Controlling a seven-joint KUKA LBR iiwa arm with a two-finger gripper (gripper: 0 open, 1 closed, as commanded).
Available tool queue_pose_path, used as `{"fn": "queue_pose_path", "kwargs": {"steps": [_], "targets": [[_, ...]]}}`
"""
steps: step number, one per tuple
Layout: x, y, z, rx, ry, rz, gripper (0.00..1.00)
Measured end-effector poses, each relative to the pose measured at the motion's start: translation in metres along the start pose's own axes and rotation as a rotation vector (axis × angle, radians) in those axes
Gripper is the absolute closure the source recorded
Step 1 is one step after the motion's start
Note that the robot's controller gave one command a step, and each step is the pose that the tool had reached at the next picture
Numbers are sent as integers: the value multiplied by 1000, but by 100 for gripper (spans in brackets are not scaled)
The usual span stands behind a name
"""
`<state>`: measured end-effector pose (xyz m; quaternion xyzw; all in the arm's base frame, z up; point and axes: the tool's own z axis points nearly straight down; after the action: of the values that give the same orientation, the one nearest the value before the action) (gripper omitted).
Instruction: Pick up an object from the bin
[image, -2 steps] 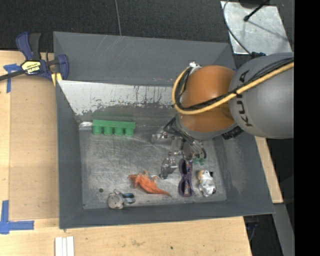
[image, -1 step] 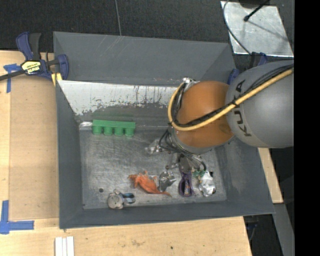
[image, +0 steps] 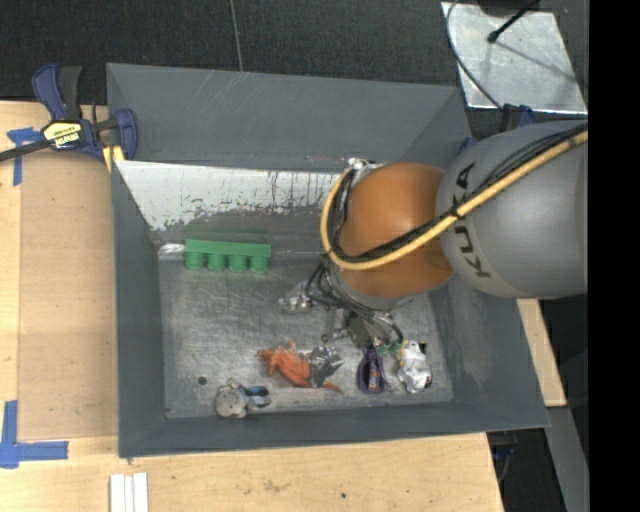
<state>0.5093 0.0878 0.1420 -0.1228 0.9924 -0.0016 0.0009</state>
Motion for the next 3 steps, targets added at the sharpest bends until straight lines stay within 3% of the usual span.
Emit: {"fn": "queue_pose_path", "kwargs": {"steps": [1, 2, 3], "targets": [[-2, 14, 0, -3, -5, -23, 0], [3, -6, 36, -7, 4, -287, 0], [0, 45, 56, -4, -1, -408, 100]]}}
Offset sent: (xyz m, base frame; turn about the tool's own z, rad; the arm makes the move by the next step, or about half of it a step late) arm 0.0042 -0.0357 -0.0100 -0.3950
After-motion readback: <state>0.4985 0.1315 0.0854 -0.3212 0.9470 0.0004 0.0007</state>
